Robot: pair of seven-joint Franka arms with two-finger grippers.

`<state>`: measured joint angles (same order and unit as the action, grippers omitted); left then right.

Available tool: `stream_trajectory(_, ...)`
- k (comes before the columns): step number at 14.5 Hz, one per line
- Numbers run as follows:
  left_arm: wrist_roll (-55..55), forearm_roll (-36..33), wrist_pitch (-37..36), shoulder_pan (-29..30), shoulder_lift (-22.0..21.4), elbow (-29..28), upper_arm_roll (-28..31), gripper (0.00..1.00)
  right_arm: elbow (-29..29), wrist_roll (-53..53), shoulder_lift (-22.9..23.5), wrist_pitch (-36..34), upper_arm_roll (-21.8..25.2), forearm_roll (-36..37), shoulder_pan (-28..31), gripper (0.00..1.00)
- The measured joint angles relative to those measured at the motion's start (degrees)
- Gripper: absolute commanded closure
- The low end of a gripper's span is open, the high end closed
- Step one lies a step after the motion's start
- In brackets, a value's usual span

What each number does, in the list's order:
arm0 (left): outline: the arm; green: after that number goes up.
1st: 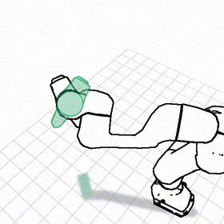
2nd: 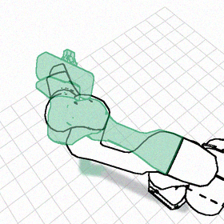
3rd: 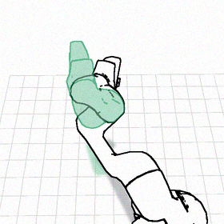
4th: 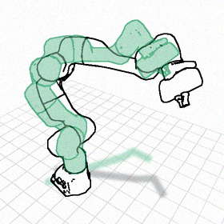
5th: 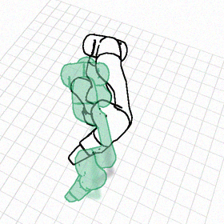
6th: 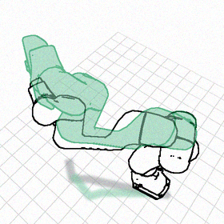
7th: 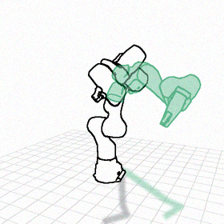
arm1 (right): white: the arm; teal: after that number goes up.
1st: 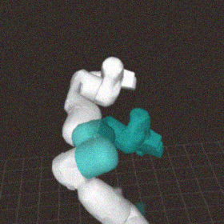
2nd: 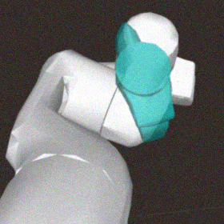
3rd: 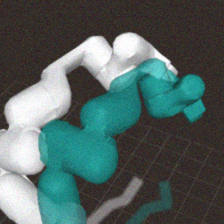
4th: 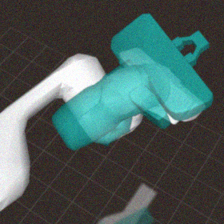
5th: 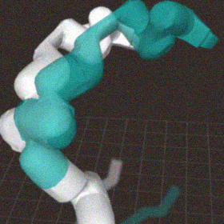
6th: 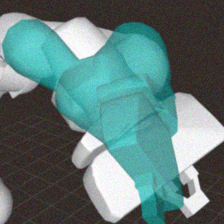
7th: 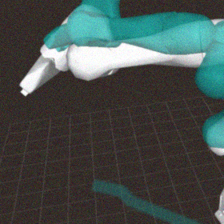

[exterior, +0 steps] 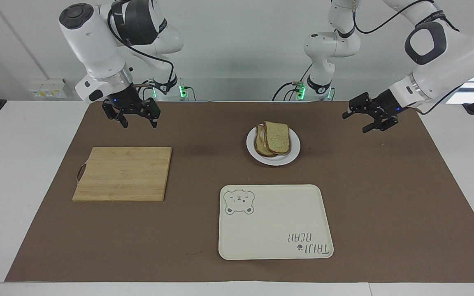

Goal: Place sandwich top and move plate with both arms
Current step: 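Withdraw the right gripper while the left gripper reaches toward the plate, then grip the white plate rim with the left gripper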

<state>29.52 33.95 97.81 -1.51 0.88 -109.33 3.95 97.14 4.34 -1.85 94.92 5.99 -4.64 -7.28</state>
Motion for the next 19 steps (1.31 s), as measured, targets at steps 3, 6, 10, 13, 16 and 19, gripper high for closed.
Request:
stream_trajectory(3,1.5,3.7,1.4,0.4,0.4,-3.0,0.0,0.0,-3.7,-0.1,-0.1,-5.1,0.0,0.2,1.7,0.0)
stream_trajectory(6,3.6,5.8,2.4,1.1,1.4,-5.5,0.0,0.0,-6.6,-0.1,-0.1,-9.7,0.1,0.7,2.6,0.0)
stream_trajectory(10,4.7,8.4,3.2,1.2,2.9,-7.5,0.0,0.0,-9.9,-0.1,-0.3,-13.0,0.1,2.7,2.6,0.0)
stream_trajectory(13,8.0,11.7,5.1,1.2,3.3,-10.8,-0.1,0.0,-10.6,-0.1,-1.4,-14.0,-0.1,5.1,2.6,0.0)
stream_trajectory(16,10.7,14.8,7.1,1.2,3.6,-14.6,-0.4,0.0,-10.6,-0.1,-2.9,-14.3,-0.2,5.2,2.5,0.0)
stream_trajectory(19,14.8,19.1,9.7,0.8,3.7,-18.8,-0.8,0.0,-10.5,-0.1,-3.8,-14.9,-0.5,5.1,2.4,0.0)
